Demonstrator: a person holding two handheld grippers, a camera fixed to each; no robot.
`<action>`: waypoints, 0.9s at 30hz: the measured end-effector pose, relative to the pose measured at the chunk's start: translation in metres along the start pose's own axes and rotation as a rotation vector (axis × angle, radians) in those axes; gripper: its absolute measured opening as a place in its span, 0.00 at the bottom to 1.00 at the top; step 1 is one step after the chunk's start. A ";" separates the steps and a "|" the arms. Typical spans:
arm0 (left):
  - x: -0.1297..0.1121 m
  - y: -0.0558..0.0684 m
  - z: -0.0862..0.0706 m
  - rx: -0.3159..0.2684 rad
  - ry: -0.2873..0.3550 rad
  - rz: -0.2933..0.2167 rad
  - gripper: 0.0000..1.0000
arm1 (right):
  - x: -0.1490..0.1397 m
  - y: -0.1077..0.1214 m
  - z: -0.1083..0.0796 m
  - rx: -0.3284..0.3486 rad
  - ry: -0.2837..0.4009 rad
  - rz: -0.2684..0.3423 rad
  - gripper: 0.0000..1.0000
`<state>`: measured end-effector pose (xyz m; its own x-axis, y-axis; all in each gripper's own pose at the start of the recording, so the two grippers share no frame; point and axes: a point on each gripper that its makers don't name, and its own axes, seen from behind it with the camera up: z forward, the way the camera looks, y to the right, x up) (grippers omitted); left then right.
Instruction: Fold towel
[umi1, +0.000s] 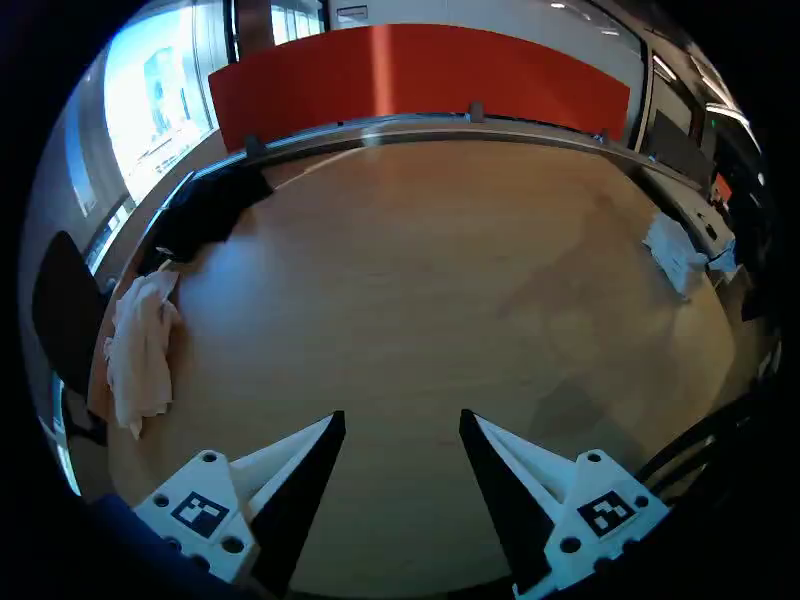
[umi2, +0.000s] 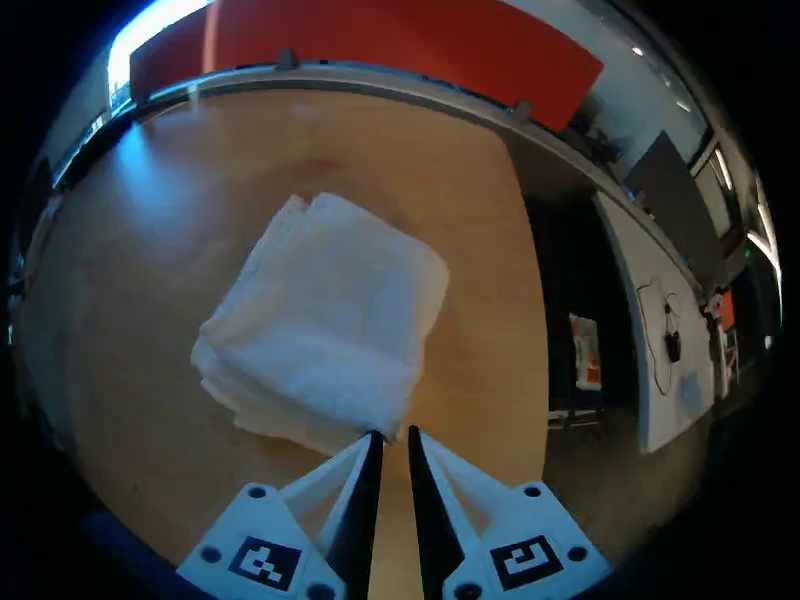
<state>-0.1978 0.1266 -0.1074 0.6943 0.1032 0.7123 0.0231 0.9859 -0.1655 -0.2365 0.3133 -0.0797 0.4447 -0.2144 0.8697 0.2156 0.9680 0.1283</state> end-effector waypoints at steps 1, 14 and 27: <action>0.000 0.000 0.000 -0.001 0.001 0.000 0.85 | -0.001 0.000 0.000 -0.004 0.000 0.001 0.25; 0.000 0.000 -0.001 -0.007 0.004 0.000 0.84 | -0.008 0.005 -0.007 -0.046 0.000 -0.022 0.67; 0.001 -0.002 -0.001 -0.006 0.012 -0.006 0.85 | 0.017 -0.033 -0.011 0.033 0.070 -0.038 0.66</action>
<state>-0.1965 0.1247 -0.1076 0.7025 0.0954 0.7052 0.0316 0.9858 -0.1649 -0.2265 0.2761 -0.0741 0.4971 -0.2582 0.8284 0.2047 0.9627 0.1772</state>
